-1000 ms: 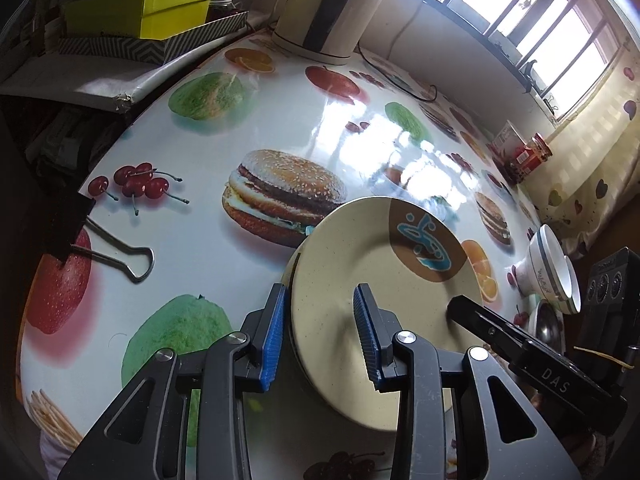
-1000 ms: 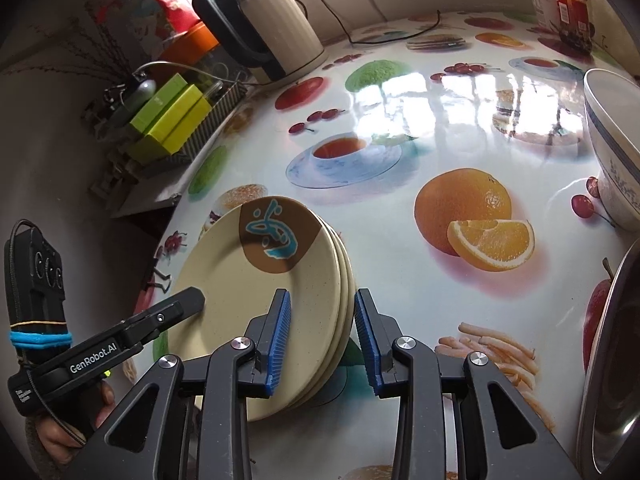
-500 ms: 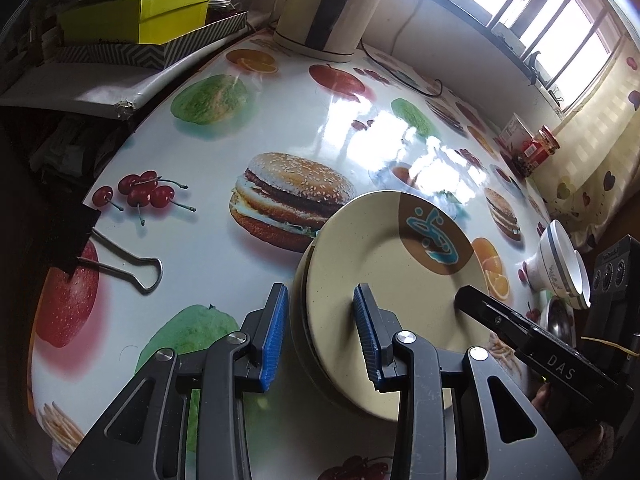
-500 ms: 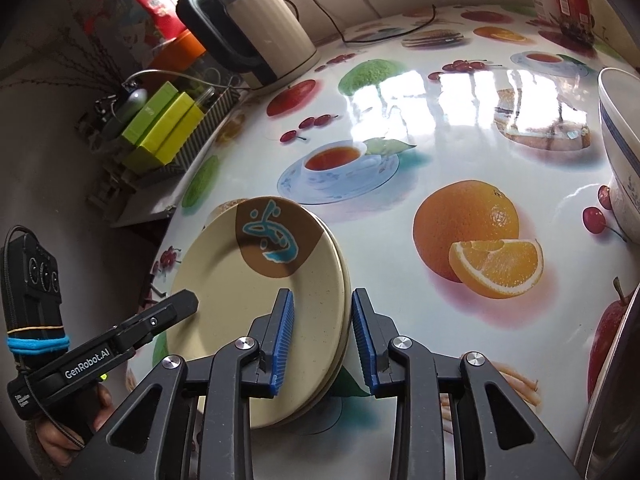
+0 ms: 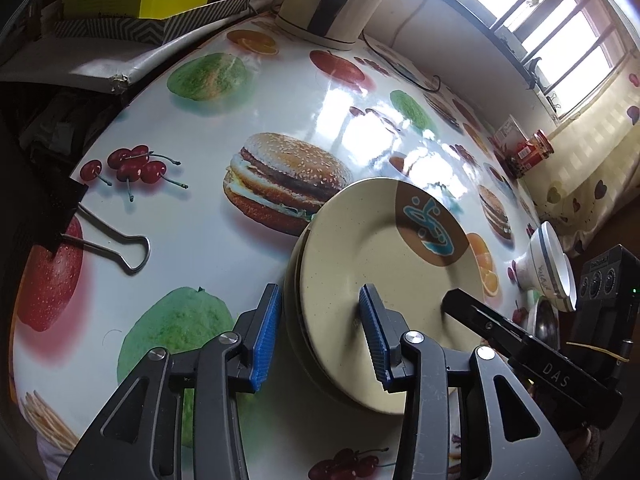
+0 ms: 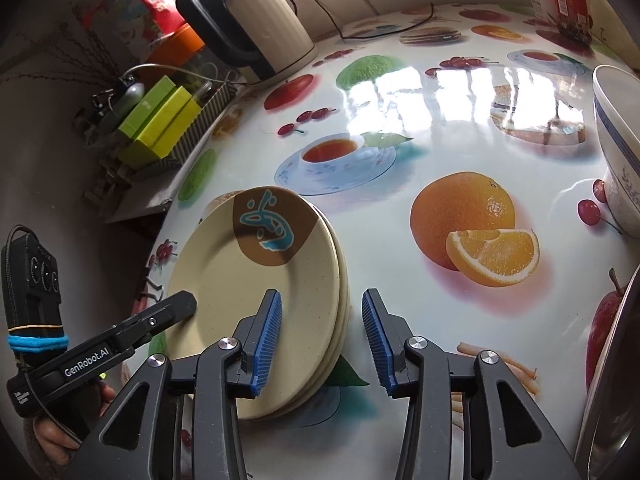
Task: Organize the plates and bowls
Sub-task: 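Press the plate rim with both open tools to settle it on the stack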
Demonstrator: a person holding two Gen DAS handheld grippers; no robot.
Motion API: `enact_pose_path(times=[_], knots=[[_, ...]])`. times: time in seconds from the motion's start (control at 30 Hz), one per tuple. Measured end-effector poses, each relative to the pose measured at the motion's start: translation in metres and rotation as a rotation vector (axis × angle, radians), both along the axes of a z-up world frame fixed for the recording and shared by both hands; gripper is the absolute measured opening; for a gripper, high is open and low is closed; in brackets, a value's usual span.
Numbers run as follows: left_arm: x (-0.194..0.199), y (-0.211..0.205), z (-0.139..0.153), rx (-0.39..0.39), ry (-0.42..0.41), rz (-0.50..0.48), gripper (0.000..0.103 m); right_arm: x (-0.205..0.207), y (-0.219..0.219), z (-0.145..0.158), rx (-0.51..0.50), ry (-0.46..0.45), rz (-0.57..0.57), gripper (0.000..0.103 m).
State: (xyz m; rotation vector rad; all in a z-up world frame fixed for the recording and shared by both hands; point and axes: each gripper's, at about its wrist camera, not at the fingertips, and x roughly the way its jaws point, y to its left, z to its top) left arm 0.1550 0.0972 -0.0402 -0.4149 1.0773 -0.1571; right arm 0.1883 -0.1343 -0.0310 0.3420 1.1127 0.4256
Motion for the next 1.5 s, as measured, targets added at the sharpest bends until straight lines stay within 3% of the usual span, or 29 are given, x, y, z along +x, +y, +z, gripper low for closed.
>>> enact_pose_path(times=[1.23,1.5], knots=[[0.076,-0.011,0.003,0.022,-0.023,-0.033,0.042,0.067,-0.004,-0.006,0.031,0.001,-0.083,0.039],[0.066,-0.014,0.013,0.13,-0.057,-0.027,0.042,0.066,-0.003,-0.002,0.011,-0.02,-0.086,0.039]])
